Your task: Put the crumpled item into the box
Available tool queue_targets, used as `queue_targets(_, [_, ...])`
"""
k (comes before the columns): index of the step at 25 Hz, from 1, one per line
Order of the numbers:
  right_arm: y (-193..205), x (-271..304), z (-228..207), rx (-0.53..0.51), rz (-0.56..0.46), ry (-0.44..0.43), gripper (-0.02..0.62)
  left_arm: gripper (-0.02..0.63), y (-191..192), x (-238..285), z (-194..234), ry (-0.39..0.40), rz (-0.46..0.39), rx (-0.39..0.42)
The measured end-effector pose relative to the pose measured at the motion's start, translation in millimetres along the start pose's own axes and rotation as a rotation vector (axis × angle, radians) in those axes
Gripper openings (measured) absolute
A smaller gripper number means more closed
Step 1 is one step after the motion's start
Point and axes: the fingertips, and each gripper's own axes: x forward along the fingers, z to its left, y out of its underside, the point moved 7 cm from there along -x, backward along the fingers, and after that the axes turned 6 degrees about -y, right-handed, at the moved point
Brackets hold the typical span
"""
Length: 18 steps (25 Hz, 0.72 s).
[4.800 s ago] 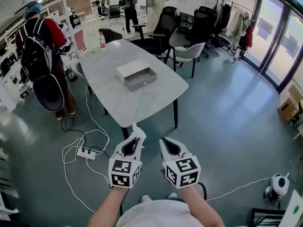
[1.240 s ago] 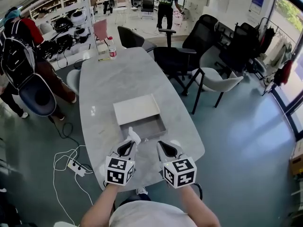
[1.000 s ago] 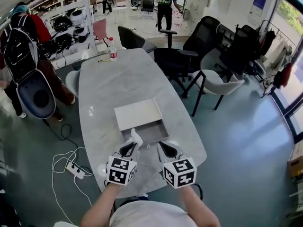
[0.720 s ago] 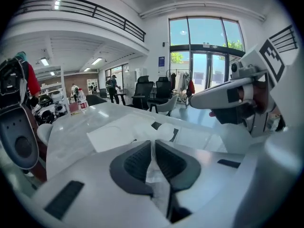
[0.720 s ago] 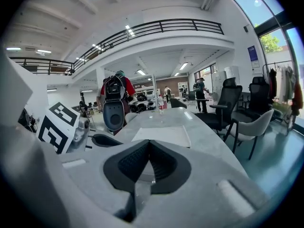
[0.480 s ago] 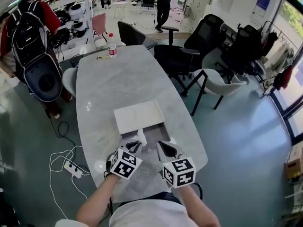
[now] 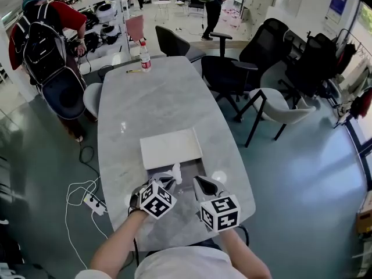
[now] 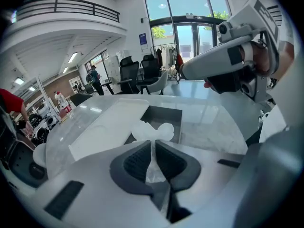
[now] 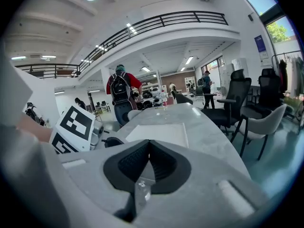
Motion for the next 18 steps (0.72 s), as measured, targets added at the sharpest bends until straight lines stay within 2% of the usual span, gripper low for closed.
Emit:
queue_targets(8, [0.0, 4.0, -30.7, -0.001, 0.027, -0.093, 0.005, 0.029, -14.7, 29.8, -6.6, -0.013, 0.107, 0.137])
queue_targets(18, [0.3, 6.5, -64.5, 0.009, 0.037, -0.145, 0.005, 0.029, -17.9, 58.2, -15.5, 0.0, 0.205, 0.18])
